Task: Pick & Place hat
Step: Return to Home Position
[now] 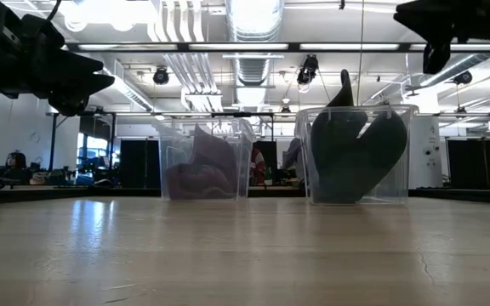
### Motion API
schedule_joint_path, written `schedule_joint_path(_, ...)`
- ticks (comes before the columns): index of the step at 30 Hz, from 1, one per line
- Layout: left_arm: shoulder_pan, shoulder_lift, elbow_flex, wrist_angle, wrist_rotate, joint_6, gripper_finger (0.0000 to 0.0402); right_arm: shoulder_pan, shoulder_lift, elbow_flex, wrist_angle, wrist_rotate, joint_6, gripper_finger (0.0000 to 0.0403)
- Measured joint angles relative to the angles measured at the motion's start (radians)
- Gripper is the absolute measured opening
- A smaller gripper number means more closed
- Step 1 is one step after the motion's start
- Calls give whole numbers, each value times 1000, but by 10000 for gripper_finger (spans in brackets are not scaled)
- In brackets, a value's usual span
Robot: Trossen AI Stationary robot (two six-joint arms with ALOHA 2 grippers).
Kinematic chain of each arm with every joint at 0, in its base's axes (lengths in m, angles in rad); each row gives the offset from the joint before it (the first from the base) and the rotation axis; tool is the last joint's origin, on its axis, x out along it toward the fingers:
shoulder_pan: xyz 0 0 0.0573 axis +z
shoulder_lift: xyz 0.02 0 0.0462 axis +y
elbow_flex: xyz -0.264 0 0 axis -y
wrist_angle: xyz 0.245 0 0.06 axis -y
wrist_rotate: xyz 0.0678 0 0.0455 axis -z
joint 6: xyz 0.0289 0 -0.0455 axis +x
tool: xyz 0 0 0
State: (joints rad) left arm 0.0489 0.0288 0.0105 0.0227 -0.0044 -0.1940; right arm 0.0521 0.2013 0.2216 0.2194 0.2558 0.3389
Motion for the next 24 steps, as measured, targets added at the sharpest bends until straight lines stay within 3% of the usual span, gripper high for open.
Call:
schedule_joint_path(4,0,0,0,0,0,0,161,0,-30,-84,69,9,34,48)
schedule_joint_path(9,0,0,0,0,0,0,161,2,-56,-206,202,8,-35,48)
schedule_joint_path(16,0,0,0,-1,0,0,161,5,-65,-213,119,0,-143,48)
schedule_joint_path(24,0,0,0,-1,0,0,161,12,-173,-211,-175,-9,-157,48)
